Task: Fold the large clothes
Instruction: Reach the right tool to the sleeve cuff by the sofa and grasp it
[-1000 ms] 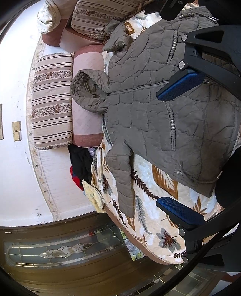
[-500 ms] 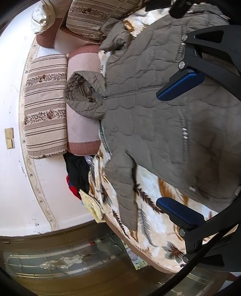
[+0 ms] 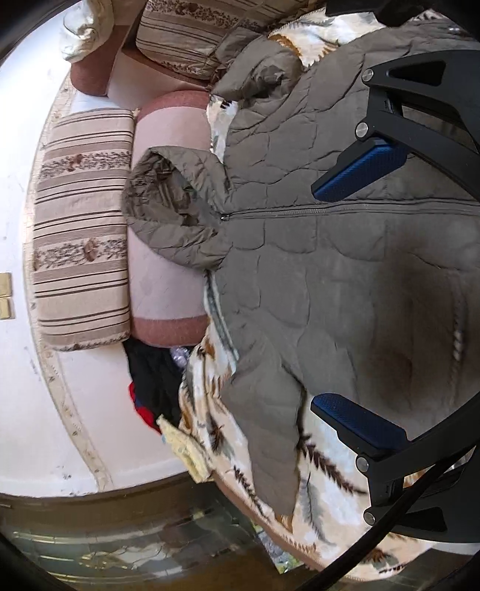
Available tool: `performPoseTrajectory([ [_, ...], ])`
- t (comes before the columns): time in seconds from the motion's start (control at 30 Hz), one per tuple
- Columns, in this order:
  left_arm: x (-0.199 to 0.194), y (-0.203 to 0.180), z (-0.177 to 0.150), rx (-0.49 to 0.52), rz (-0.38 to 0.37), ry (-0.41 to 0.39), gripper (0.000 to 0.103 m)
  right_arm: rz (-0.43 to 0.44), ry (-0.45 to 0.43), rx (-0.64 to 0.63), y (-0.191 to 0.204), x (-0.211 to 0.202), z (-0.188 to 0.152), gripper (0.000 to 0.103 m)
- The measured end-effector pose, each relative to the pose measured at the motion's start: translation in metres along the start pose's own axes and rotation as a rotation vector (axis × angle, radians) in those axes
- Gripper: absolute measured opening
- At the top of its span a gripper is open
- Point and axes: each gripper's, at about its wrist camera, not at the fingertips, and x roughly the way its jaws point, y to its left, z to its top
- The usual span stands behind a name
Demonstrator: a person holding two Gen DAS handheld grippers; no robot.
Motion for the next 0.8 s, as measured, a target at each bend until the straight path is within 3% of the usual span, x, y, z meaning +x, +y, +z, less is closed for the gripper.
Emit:
performPoseTrajectory([
  [0.27, 0.059, -0.001, -0.015, 0.043, 0.009, 0.056, 0.103, -0.101, 0.037, -0.04, -0.002, 0.049, 0.018, 0.099],
  [0.53, 0.074, -0.001, -0.015, 0.052, 0.017, 0.081, 0.103, -0.212, 0.06, -0.109, -0.009, 0.1, 0.041, 0.098],
  [0.8, 0.085, -0.005, -0.015, 0.059, 0.034, 0.1, 0.103, -0.263, 0.06, -0.132, -0.023, 0.127, 0.057, 0.098],
])
